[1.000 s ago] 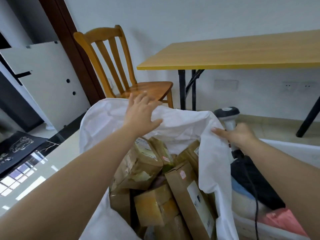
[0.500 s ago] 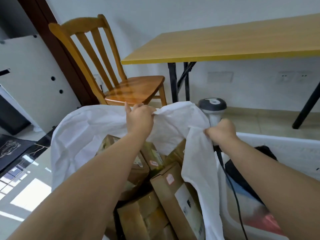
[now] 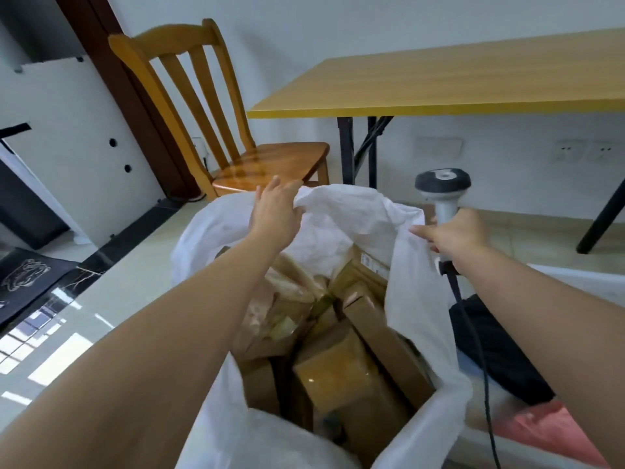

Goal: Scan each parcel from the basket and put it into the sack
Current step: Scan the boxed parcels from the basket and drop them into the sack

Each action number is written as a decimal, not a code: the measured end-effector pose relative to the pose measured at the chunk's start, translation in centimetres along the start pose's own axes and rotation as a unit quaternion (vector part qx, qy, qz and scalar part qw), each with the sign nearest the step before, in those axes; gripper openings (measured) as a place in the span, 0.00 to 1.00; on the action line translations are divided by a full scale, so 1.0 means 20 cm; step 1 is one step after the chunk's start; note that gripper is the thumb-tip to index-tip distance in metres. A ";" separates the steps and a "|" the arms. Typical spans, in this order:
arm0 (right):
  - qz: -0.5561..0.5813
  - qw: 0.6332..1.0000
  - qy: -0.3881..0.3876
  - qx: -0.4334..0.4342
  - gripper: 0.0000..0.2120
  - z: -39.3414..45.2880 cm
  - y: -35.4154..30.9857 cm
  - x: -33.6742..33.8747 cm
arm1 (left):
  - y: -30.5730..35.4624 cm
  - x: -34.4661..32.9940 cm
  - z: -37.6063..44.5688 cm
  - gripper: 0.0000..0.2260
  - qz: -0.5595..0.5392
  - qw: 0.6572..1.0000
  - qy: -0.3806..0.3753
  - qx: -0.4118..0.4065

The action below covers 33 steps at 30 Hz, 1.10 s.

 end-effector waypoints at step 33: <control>0.030 0.993 0.075 -0.083 0.18 -0.63 0.19 0.09 | -0.44 0.11 -0.99 0.42 0.034 0.970 -0.238 -0.021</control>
Point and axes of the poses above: each hand's wrist, its own z-axis towards the middle knuckle, its own x-axis out of the back of the hand, y = z × x, the point moved 3 cm from there along z, towards the middle knuckle, and after that the axes turned 15 degrees about x, right-handed, at the moved point
